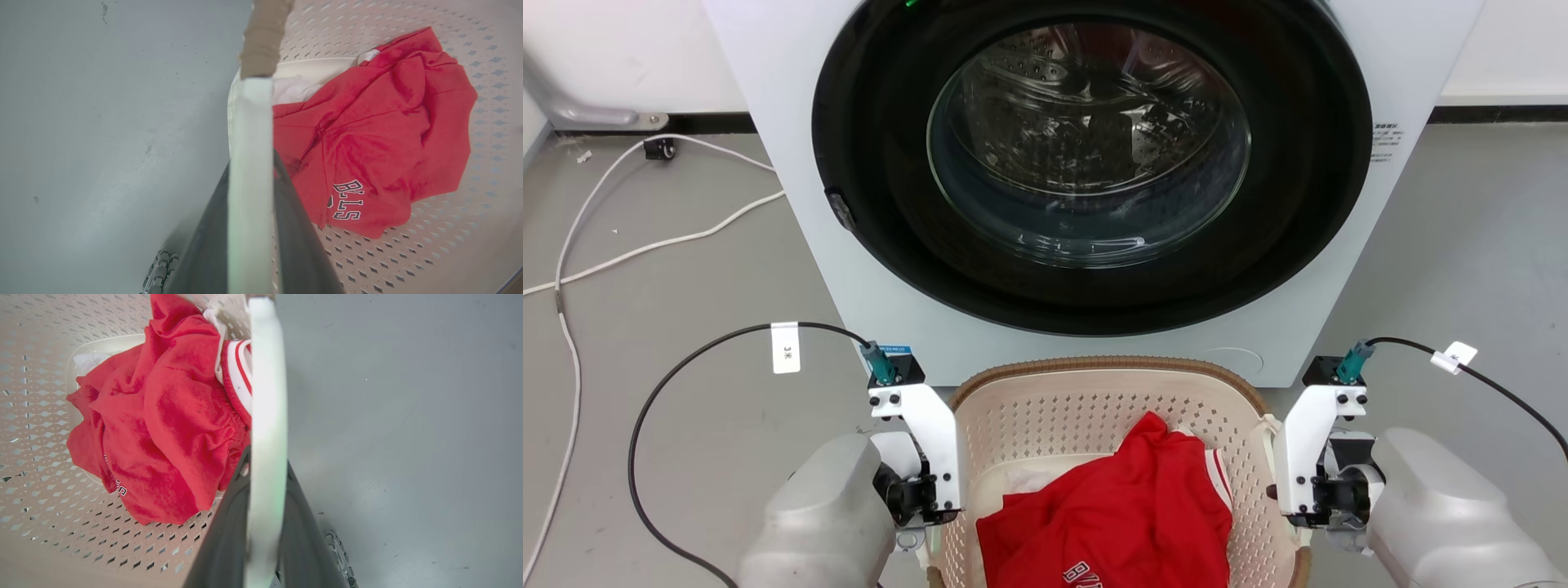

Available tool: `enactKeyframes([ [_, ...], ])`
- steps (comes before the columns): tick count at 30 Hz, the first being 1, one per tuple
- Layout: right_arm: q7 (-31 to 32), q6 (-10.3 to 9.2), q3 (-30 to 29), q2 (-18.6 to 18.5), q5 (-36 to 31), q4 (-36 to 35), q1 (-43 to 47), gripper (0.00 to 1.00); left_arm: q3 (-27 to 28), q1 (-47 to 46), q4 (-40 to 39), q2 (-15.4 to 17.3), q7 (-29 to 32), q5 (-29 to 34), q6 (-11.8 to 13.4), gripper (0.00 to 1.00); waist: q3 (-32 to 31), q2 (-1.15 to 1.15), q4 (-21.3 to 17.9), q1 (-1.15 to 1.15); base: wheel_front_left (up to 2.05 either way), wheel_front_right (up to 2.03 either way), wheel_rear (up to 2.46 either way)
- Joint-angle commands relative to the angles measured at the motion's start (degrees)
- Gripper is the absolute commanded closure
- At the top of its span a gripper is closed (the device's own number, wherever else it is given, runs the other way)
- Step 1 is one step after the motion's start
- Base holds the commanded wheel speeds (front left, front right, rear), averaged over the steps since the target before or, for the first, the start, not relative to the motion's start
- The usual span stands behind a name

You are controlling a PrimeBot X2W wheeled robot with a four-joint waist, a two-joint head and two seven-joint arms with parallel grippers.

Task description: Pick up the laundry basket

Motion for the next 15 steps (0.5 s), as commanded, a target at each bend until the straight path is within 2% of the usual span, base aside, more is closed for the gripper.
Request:
enactKeyframes([
  [1,0.08,0.18,0.49,1.2,0.28,-0.21,0.66,1.0,-0.25,0.58,-0.66,-1.22,-0.2,-0.72,-0.74,1.0,-0.56,0.0,-0.02,0.01,0.0,0.0,0.0],
  [15,0.88,0.19,1.54,1.56,0.76,-0.1,0.89,1.0,-1.5,0.97,-0.88,-0.94,-0.49,-1.95,-0.75,1.0,-0.81,0.0,0.04,0.01,0.0,0.0,0.0],
])
